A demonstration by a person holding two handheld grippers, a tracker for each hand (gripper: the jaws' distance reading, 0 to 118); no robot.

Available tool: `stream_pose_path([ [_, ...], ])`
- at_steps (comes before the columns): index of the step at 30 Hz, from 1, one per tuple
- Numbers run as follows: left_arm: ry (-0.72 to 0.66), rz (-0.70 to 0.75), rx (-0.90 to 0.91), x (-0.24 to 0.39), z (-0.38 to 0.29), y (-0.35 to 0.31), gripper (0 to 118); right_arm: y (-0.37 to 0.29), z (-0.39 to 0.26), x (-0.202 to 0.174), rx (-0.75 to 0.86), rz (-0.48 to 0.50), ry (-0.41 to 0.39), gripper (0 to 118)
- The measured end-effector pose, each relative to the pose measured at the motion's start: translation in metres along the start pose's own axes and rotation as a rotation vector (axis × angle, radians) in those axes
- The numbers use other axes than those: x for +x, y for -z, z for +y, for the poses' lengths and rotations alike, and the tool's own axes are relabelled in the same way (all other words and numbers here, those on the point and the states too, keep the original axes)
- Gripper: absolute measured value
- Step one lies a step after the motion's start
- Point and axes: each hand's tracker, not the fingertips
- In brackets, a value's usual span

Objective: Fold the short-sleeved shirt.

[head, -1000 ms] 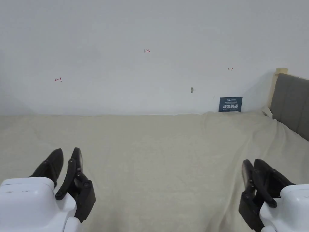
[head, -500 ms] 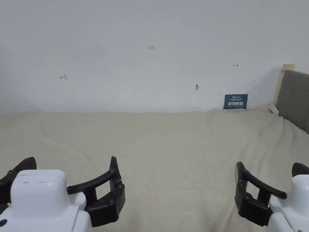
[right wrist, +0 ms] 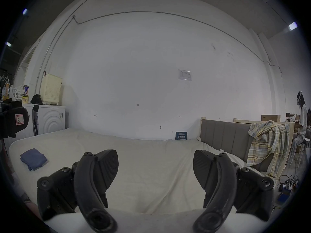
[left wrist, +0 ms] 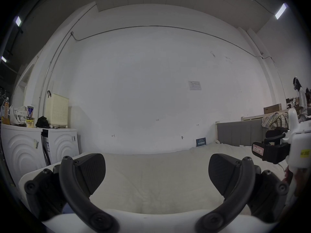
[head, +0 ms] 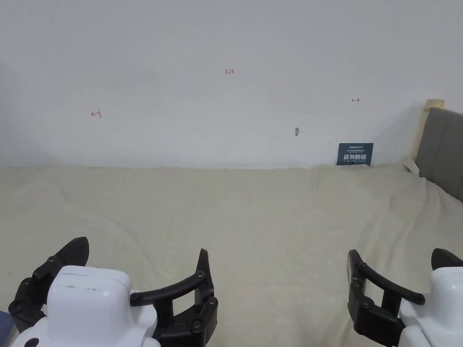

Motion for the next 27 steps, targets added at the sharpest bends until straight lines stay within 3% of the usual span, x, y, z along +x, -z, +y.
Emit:
stream_pose_path([
  [6, 0.0, 0.077, -0.04, -0.002, -0.004, 0.005, 118, -0.001, 0.0, -0.001, 0.002, -0.004, 0.005, 94],
  [20, 0.018, 0.1, -0.099, -0.007, -0.012, 0.015, 118, 0.005, -0.001, -0.002, -0.04, 0.006, -0.006, 94],
  [27, -0.069, 0.081, -0.156, -0.018, -0.015, 0.023, 118, 0.01, 0.0, -0.008, -0.06, 0.023, -0.031, 94],
])
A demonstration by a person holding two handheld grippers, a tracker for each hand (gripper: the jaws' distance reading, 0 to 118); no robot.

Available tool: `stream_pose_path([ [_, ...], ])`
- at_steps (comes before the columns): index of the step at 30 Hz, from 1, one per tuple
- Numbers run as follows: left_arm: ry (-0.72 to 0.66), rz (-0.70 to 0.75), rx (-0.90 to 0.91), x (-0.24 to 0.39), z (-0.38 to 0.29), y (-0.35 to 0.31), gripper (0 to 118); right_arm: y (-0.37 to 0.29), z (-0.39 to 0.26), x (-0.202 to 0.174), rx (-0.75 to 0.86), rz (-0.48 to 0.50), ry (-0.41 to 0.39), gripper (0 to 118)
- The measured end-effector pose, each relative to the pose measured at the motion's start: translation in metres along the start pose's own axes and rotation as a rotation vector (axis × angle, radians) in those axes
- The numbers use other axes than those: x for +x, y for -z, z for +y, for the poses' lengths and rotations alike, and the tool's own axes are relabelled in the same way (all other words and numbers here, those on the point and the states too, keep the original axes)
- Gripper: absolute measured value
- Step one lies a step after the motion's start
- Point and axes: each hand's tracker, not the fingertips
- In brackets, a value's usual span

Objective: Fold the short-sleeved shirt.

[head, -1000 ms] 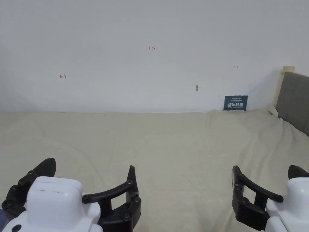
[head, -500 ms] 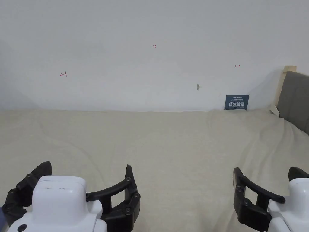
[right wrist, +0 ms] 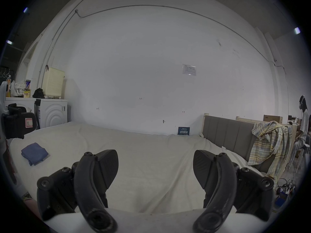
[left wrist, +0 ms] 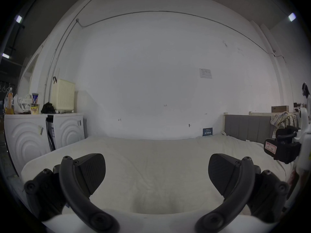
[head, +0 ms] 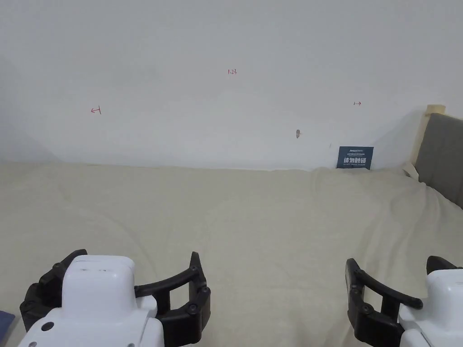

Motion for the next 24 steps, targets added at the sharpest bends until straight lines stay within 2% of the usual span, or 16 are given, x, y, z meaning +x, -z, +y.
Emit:
stream_pose_path([
  [11, -0.076, -0.009, -0.106, -0.012, -0.006, 0.015, 118, 0.007, -0.004, -0.009, -0.029, 0.028, -0.001, 94],
  [16, -0.037, 0.028, -0.137, -0.007, -0.011, 0.019, 118, 0.01, -0.006, -0.011, -0.04, 0.035, -0.005, 94],
  [21, -0.033, 0.016, -0.151, -0.004, -0.014, 0.02, 118, 0.012, -0.008, -0.011, -0.041, 0.039, -0.005, 94],
  [24, -0.084, -0.027, -0.153, -0.005, -0.014, 0.02, 118, 0.012, -0.007, -0.011, -0.042, 0.04, 0.002, 94],
])
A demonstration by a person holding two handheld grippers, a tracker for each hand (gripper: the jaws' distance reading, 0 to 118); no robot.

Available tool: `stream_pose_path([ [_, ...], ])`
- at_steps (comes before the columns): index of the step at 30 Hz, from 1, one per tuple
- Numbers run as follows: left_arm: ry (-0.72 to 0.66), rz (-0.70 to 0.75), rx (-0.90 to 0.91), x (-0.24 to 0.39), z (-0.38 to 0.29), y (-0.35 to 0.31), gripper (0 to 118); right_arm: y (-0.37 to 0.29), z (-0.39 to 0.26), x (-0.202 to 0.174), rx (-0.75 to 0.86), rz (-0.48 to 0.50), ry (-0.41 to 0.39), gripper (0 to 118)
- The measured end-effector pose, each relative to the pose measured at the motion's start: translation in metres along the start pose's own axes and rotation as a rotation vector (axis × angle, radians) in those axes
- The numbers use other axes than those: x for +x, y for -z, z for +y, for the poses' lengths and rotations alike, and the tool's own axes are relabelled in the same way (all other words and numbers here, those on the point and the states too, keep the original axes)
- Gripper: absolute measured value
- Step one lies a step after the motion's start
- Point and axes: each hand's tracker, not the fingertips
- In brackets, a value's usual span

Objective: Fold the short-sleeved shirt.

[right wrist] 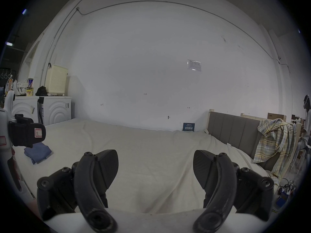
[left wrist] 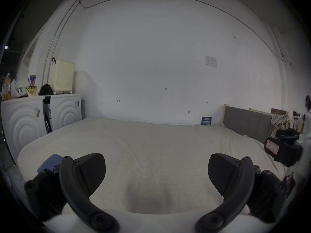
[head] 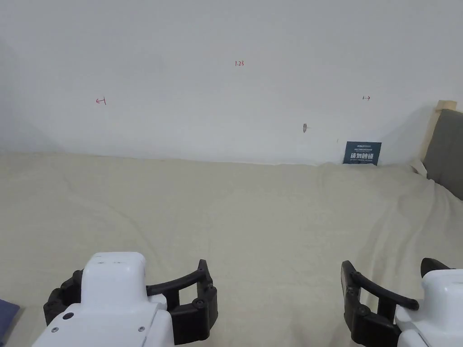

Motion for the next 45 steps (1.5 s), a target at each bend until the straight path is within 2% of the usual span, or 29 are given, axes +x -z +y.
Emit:
stream_pose_path([
  [6, -0.029, 0.024, -0.004, -0.001, 0.003, 0.0, 118, 0.0, 0.0, 0.002, 0.003, -0.005, 0.009, 94],
  [10, -0.085, -0.092, -0.002, -0.004, -0.002, -0.005, 118, 0.0, 0.0, 0.003, 0.001, -0.004, 0.027, 94],
  [12, -0.069, -0.083, 0.024, -0.003, -0.004, -0.01, 118, -0.001, -0.001, 0.003, 0.002, -0.005, 0.032, 94],
  [15, 0.043, 0.02, 0.094, 0.007, -0.001, -0.016, 118, -0.002, -0.002, 0.004, 0.006, -0.006, 0.032, 94],
  [17, 0.073, 0.037, 0.135, 0.01, 0.001, -0.02, 118, -0.003, -0.002, 0.005, 0.008, -0.007, 0.032, 94],
  [25, 0.028, 0.055, 0.138, 0.005, 0.008, -0.02, 118, -0.006, -0.001, 0.01, 0.019, -0.016, 0.054, 94],
  [45, 0.044, 0.065, 0.124, 0.004, 0.009, -0.018, 118, -0.008, 0.0, 0.01, 0.033, -0.014, 0.046, 94],
])
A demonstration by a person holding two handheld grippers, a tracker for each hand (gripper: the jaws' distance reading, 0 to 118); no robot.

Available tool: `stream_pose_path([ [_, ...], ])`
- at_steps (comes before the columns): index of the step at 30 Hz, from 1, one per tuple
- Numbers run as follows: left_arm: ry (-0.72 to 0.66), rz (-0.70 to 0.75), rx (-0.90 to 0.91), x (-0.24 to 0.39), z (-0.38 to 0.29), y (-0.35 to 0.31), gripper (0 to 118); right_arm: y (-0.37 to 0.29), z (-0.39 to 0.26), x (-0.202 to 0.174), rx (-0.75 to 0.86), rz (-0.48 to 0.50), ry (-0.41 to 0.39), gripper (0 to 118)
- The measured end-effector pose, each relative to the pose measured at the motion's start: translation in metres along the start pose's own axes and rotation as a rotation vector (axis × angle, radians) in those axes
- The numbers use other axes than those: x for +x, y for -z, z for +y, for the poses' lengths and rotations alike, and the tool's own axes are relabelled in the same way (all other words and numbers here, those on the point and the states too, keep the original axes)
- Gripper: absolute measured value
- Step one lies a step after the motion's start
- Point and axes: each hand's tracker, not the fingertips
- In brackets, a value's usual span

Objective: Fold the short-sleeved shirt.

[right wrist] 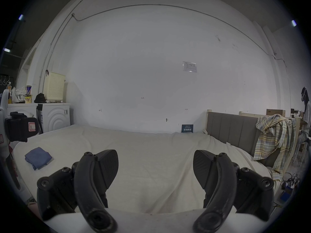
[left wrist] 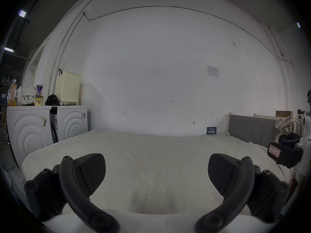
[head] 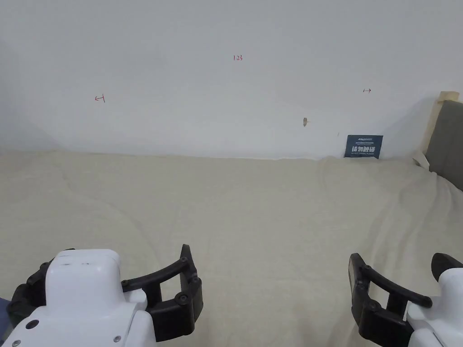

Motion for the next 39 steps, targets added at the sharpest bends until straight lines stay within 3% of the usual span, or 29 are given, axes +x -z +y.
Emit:
stream_pose_path([
  [39, 0.004, 0.002, -0.04, -0.002, -0.006, 0.014, 118, 0.009, 0.0, -0.009, 0.0, 0.027, -0.012, 94],
])
